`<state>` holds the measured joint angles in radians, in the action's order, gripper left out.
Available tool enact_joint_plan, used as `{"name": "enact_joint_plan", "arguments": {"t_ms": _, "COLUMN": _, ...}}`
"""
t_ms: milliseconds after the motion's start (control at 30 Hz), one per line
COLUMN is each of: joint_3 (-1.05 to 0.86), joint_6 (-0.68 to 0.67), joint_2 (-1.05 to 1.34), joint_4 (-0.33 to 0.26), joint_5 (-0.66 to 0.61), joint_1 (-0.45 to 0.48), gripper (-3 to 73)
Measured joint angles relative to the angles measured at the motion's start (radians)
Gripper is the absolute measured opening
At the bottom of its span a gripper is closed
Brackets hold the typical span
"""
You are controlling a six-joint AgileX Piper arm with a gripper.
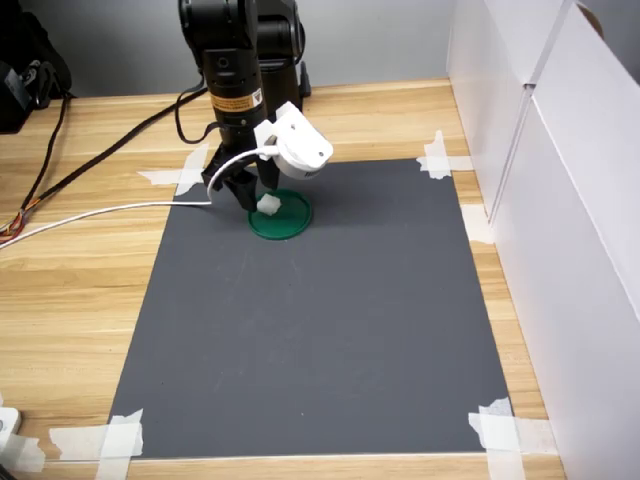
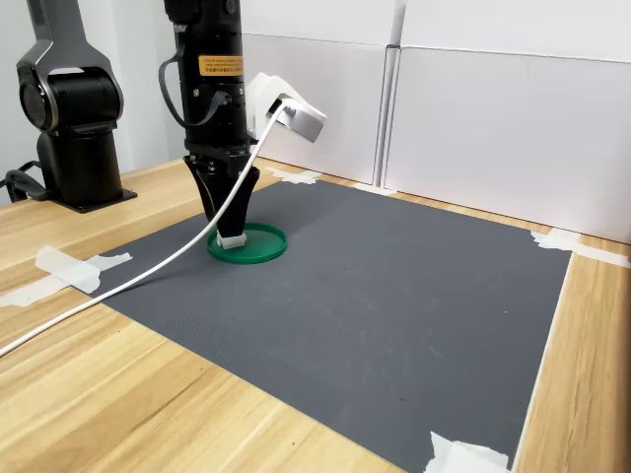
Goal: Grasp a white terminal and put it in the green lid.
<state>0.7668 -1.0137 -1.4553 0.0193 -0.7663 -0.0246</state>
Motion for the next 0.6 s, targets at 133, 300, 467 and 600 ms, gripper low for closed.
{"name": "enact_joint_plan", "arguments": {"t_ms": 133, "joint_3": -0.001, "joint_6": 0.010, "joint_2": 0.044, "joint_4": -0.037, "joint_5": 0.004, "joint_1": 0.000, "gripper": 62.8}}
{"name": "enact_joint_plan", "arguments": {"t_ms": 300, "joint_3": -0.002, "joint_6": 0.023, "joint_2": 0.193, "joint_4": -0.129, "joint_5": 0.052, "joint_1": 0.000, "gripper": 57.7}}
{"name": "enact_joint_plan", "arguments": {"t_ms": 467, "joint_3": -0.004, "joint_6": 0.019, "joint_2": 0.381, "joint_4": -0.231, "joint_5": 0.085, "joint_1": 0.000, "gripper": 36.2}}
{"name": "enact_joint_plan", "arguments": {"t_ms": 600, "joint_3": -0.004, "joint_6": 0.031, "joint_2": 0.517, "joint_4": -0.313, "joint_5": 0.114, "joint_1": 0.000, "gripper": 11.6}}
